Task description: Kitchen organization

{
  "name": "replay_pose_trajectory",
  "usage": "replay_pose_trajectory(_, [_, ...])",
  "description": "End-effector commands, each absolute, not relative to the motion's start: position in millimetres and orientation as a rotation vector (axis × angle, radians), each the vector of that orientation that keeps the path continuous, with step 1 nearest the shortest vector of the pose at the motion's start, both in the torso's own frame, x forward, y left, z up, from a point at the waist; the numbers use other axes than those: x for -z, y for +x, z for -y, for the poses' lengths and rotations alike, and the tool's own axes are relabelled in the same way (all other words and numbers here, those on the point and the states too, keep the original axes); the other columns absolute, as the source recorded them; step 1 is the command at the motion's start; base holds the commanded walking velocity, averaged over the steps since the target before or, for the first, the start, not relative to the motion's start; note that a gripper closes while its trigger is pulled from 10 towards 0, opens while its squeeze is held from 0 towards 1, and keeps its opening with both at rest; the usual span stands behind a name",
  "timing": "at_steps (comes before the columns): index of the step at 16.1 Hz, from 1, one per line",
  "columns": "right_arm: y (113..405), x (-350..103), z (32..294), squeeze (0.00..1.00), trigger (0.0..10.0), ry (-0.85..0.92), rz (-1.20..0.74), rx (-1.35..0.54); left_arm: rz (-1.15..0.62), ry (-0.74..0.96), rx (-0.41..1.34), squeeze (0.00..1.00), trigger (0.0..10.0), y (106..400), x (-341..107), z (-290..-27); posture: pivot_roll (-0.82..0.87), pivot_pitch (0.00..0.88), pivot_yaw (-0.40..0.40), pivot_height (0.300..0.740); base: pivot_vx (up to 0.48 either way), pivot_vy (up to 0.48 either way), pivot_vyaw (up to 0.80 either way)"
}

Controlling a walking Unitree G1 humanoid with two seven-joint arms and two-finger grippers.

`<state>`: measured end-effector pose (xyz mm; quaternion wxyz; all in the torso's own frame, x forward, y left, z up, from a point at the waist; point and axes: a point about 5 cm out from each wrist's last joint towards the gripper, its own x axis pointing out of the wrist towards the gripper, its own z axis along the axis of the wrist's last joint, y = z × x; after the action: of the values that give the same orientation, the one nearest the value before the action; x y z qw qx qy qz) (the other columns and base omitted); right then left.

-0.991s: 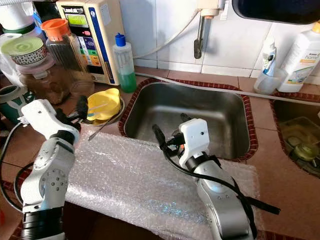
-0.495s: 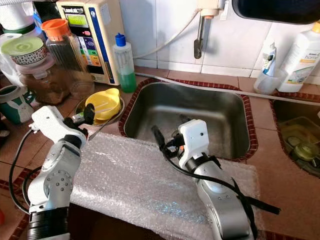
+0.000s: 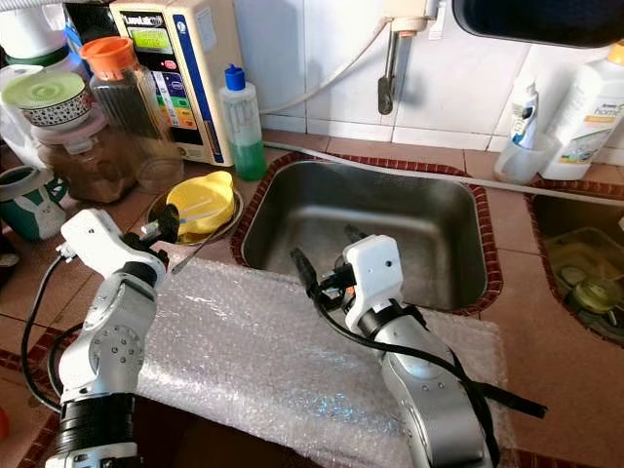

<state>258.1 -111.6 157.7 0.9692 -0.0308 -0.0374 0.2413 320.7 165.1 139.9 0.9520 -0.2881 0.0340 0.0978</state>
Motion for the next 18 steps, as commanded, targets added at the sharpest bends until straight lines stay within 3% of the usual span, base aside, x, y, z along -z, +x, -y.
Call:
replay_pose_trajectory(1, [257,-164,110,0.0,10.0,-0.064,0.108,-0.502,-0.053,-0.598,-0.195,0.0,0.0,325,-143,-165,0.0,0.038,0.069,0.74,0.0,0.0,0.0])
replay_pose_trajectory(11, [257,-163,108,0.0,10.0,-0.06,0.112,-0.494,-0.028,-0.545,-0.26,0.0,0.0,330,-144,-174,0.0,0.038,0.08,0.74,0.0,0.0,0.0])
replay_pose_trajectory(18, [257,-163,108,0.0,10.0,-0.061,0.111,-0.497,-0.079,-0.63,-0.251,0.0,0.0,331,-136,-169,0.0,0.042,0.078,0.74,0.0,0.0,0.0])
